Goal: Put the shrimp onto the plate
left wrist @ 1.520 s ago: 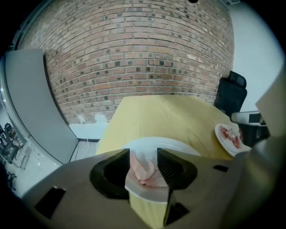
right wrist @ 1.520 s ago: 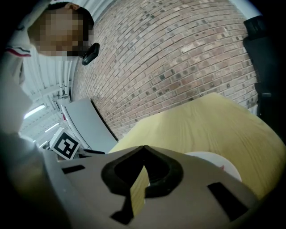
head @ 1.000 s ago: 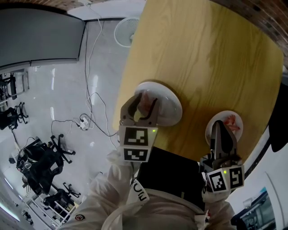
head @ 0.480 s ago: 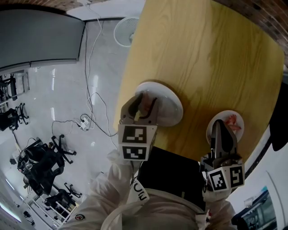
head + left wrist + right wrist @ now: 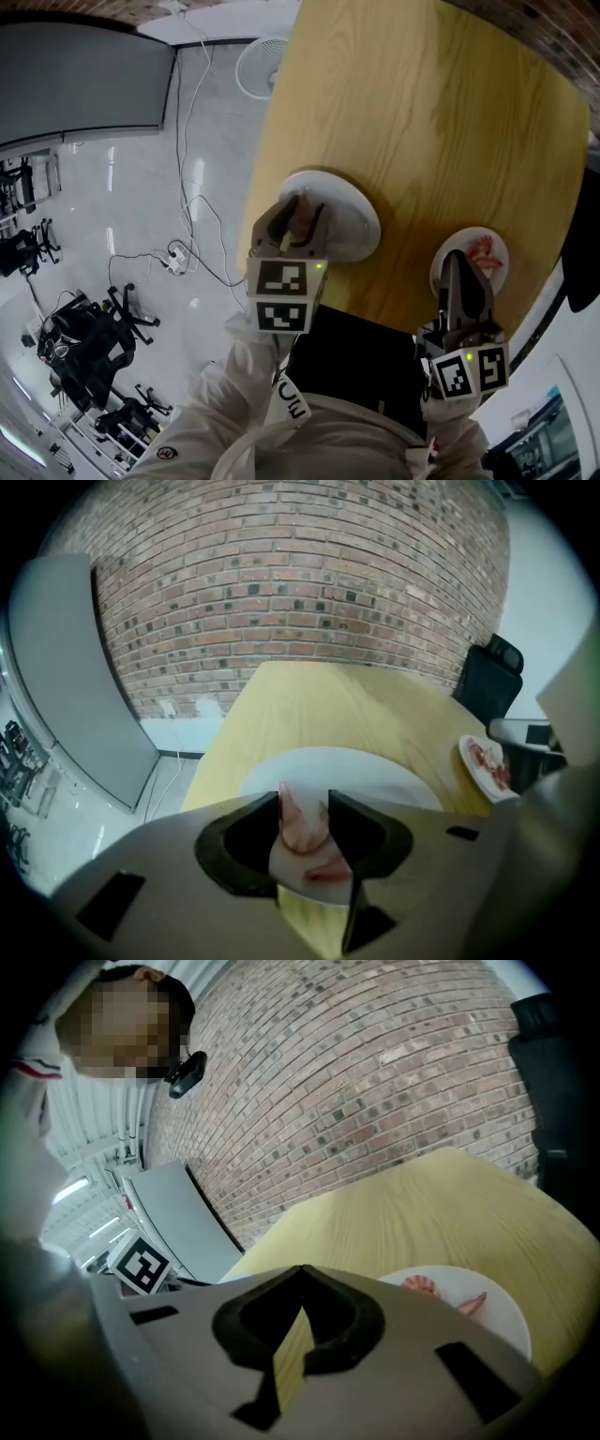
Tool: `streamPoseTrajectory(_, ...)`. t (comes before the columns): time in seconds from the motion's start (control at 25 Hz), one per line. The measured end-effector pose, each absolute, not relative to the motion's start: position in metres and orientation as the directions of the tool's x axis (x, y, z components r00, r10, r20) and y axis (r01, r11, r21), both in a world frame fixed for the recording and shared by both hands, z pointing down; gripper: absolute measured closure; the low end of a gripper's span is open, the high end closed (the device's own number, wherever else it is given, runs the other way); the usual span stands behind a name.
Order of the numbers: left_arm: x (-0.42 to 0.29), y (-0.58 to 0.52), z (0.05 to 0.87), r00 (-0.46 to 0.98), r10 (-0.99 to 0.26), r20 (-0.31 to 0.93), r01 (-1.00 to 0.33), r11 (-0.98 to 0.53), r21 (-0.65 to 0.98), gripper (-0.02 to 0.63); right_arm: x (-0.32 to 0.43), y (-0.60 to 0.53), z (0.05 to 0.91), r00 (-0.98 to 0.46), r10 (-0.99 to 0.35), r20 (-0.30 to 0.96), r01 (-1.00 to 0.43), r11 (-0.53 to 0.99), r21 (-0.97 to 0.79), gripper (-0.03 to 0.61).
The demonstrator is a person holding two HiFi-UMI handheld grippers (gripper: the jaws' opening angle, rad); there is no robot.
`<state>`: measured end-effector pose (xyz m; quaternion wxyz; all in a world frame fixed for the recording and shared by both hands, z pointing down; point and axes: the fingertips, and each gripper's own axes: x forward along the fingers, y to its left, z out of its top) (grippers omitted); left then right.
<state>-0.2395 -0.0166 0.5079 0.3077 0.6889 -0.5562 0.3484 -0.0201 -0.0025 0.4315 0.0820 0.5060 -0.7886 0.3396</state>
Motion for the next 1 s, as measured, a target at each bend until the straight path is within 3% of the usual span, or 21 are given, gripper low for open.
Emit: streamPoseTrajectory(1.0, -0.221, -0.028, 0.478, 0.169, -0.625, 0.762, -0.960, -0.280, -0.017, 0.449, 0.009, 0.018, 0.419, -0.407, -0.801, 0.439, -0.869, 0.192, -0.456, 0.554)
